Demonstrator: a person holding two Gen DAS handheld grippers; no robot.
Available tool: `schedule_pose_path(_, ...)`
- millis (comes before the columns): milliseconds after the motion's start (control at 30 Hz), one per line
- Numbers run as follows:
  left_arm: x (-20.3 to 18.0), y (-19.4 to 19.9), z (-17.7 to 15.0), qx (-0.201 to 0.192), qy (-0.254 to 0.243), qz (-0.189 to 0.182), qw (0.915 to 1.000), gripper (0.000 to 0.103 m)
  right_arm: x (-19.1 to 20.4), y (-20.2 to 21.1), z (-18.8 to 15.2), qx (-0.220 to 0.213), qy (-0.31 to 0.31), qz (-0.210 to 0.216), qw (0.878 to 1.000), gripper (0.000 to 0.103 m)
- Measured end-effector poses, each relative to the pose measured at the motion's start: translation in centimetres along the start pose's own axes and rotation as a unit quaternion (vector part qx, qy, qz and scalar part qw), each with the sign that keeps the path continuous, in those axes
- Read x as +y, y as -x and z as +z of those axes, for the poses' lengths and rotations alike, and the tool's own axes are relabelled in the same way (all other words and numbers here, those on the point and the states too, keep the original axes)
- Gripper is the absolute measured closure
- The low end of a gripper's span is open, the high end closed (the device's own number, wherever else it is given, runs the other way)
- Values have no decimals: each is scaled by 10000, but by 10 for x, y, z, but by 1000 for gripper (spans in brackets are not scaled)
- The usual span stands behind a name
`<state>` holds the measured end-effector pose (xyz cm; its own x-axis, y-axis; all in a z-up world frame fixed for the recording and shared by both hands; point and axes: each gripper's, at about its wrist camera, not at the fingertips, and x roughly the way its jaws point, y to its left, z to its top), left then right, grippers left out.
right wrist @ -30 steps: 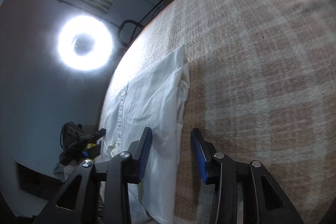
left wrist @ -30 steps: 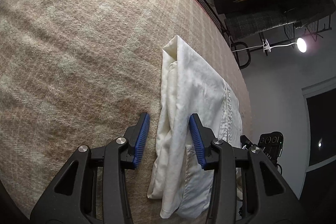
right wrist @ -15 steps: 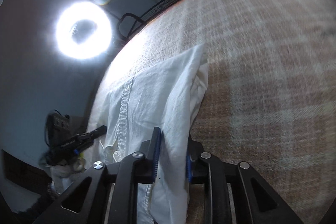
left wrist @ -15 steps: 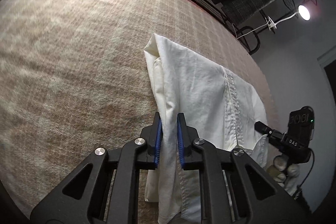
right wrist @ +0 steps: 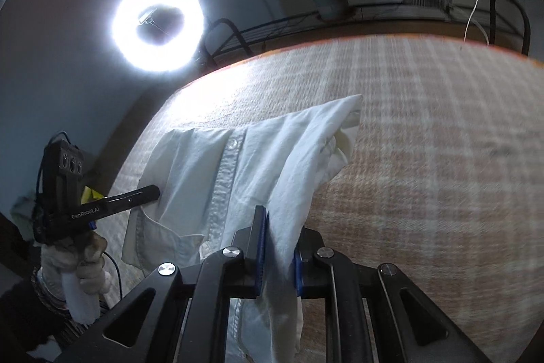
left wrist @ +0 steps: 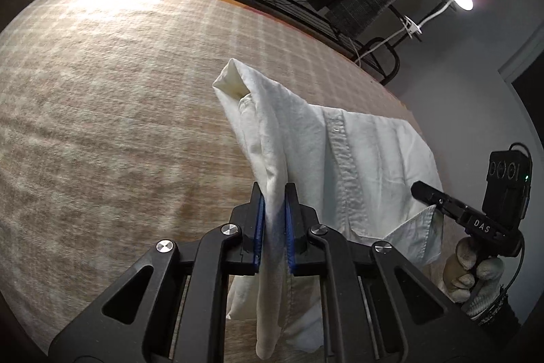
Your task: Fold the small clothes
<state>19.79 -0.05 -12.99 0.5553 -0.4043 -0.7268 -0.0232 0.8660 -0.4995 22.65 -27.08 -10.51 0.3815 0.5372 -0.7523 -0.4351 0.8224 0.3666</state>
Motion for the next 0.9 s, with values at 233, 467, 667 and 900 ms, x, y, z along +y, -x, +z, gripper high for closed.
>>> schedule_pose_path(233, -48, -34, 9, 121, -337, -287, 9989, 95, -31, 37, 8, -240, 81, -328, 9991, 92)
schedule_pose_path(467, -125, -88, 28, 184, -850, -522, 9948, 95, -89, 79, 24, -500, -41, -787, 9956, 93)
schedule_pose_path(667, -196, -144, 51, 227, -1158, -731, 9903, 95, -151, 109, 49, -786, -261, -1189, 9894, 93)
schedule_pose_path(900, -267, -209, 75, 79, -1475, -869, 9852, 95, -220, 130, 88, -1033, -421, -1685, 9794, 93)
